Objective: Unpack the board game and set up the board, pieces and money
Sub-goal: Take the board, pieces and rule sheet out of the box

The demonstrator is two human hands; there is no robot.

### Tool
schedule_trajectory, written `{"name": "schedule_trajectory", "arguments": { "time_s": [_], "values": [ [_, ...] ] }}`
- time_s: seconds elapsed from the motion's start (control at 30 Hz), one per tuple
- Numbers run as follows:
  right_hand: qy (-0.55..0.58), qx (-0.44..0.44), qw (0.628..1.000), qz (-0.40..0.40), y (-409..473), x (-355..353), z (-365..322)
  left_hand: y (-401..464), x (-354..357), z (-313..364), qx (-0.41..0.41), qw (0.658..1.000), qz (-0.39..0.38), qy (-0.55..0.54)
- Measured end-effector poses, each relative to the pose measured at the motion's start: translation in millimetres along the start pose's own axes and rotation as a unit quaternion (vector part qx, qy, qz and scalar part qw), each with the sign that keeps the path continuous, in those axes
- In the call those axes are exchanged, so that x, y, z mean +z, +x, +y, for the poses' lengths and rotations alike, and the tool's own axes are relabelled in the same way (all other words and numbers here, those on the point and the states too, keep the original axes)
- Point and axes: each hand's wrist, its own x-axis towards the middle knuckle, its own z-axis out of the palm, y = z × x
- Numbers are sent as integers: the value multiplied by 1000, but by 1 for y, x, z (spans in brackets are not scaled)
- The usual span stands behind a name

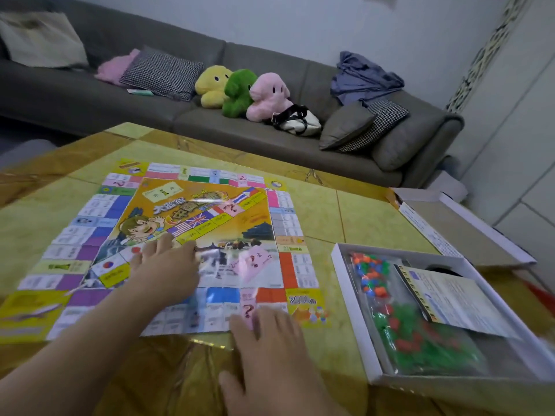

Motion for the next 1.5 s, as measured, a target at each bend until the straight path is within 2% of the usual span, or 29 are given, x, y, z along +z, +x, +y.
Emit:
{"name": "schedule_trajectory", "arguments": {
  "time_s": [0.07,0.13,0.2,0.27,0.43,0.57,0.67,0.73,0.87,1.07,1.23,1.37,1.5],
  "values": [
    [52,-84,995,-28,-6,-1,-3,-1,2,5,6,1000,-19,-23],
    [151,-102,983,-22,-10,-6,-1,-1,7,7,31,998,-54,-12],
    [162,-59,984,42,-10,-9,10,-3,11,7,48,996,-79,12],
    [107,-8,990,91,-8,-8,27,-7,10,6,54,995,-84,19],
    [30,74,997,-6,-7,3,57,-23,7,16,41,991,-118,39],
    [44,99,994,18,-17,-6,66,-34,9,32,30,990,-118,71],
    [84,95,987,101,-37,-19,72,-38,11,42,28,990,-103,93],
    [71,102,983,135,-55,-25,82,-40,13,47,26,990,-100,98],
    [76,133,978,142,-83,-35,118,-40,18,54,30,990,-94,97],
    [107,252,951,143,-109,-48,164,-53,28,85,136,984,-43,103],
    [96,289,944,131,-114,-49,173,-73,37,128,248,968,-36,4],
    [72,260,954,132,-114,-49,163,-94,51,158,315,940,-99,-89],
    [43,264,954,133,-110,-46,156,-108,59,180,337,917,-139,-164]
  ]
}}
